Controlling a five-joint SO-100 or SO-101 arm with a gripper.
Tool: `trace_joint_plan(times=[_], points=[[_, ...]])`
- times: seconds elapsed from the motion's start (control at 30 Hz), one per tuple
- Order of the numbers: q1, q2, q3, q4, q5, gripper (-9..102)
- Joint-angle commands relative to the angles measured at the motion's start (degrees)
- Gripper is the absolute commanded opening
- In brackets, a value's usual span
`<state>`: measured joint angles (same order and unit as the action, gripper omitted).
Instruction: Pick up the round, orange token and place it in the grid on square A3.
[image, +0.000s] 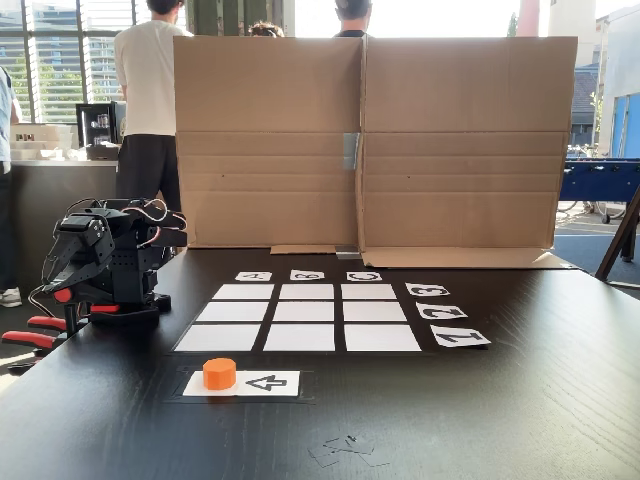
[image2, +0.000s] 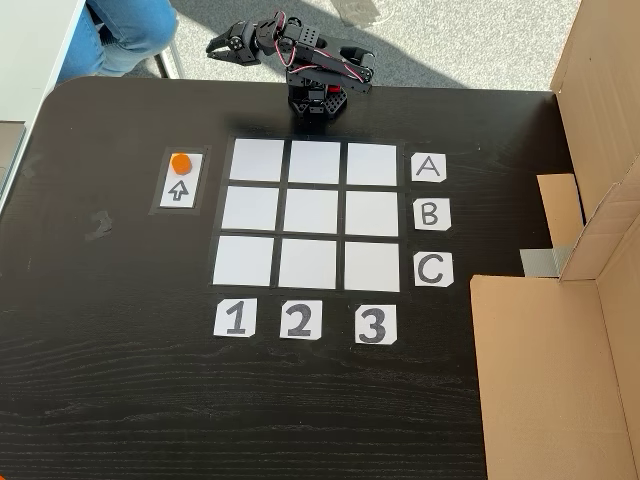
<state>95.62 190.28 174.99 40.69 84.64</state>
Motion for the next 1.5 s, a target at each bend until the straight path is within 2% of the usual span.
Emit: trace_joint_plan(times=[0.0,0.93,1.07,1.23,1.33,1.47], points=[[0.1,0.4,0.1,-0.9,0.4,0],[-0.7,-0.2,-0.2,-0.9,-0.1,0],[-1.7,-5.4,-2.4,-1.1,-2.4,0],[-1.6,-19.7,-12.8,-0.7,-2.4,0],[-2.5,-29.8,-22.6,3.3,-2.1,2],[-3.8,-40.7,-38.3,16.3,-2.2,3]])
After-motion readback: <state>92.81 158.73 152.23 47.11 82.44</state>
